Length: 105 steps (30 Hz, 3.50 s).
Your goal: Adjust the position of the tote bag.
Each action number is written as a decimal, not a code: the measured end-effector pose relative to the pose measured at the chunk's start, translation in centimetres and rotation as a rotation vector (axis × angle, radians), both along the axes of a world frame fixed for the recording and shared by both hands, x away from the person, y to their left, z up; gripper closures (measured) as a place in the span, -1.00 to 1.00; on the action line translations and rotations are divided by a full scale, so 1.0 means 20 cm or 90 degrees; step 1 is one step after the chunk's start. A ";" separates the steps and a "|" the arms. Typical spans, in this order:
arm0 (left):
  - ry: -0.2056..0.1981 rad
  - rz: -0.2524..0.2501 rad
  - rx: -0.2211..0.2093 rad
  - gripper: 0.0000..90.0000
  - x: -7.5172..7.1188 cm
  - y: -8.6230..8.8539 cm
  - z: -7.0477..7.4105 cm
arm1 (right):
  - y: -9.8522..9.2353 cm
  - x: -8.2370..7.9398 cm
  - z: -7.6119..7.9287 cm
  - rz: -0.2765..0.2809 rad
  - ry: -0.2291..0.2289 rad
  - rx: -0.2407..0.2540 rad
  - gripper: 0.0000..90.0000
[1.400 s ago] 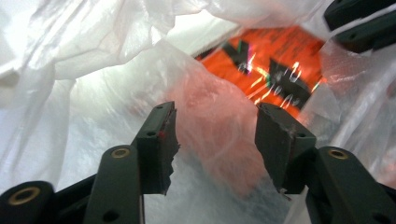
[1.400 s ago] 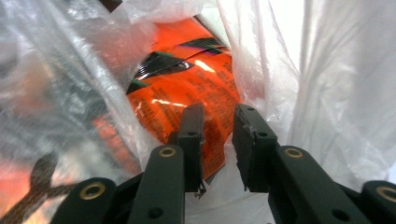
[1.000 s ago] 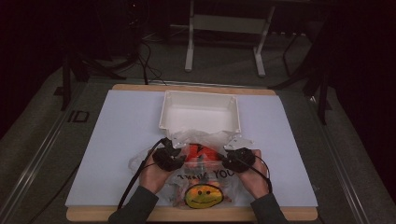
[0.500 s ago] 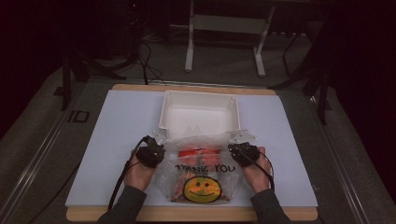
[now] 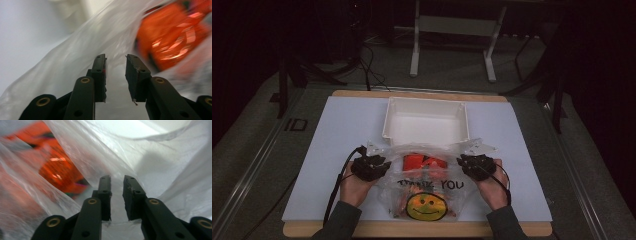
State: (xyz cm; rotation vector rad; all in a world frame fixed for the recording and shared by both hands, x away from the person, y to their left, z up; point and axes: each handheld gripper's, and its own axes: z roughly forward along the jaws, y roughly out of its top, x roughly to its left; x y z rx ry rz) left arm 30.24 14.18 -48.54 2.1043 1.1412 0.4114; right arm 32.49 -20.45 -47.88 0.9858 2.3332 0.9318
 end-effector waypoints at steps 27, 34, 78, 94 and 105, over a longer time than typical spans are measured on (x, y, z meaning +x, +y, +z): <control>0.030 -0.144 -0.032 0.38 -0.13 -0.10 0.01 | -0.01 -0.14 0.00 0.141 0.125 0.113 0.46; 0.034 -0.150 -0.036 0.37 -0.18 -0.09 0.00 | 0.00 -0.19 -0.01 0.168 0.139 0.114 0.38; 0.092 -0.239 -0.115 0.74 -0.35 -0.04 -0.07 | -0.12 -0.37 -0.11 0.207 0.205 0.165 0.53; 0.131 -0.241 -0.081 0.86 -0.54 -0.01 -0.18 | -0.19 -0.53 -0.13 0.245 0.214 0.160 0.94; 0.128 -0.207 -0.030 0.99 -0.52 -0.03 -0.21 | -0.24 -0.50 -0.25 0.197 0.255 0.146 0.84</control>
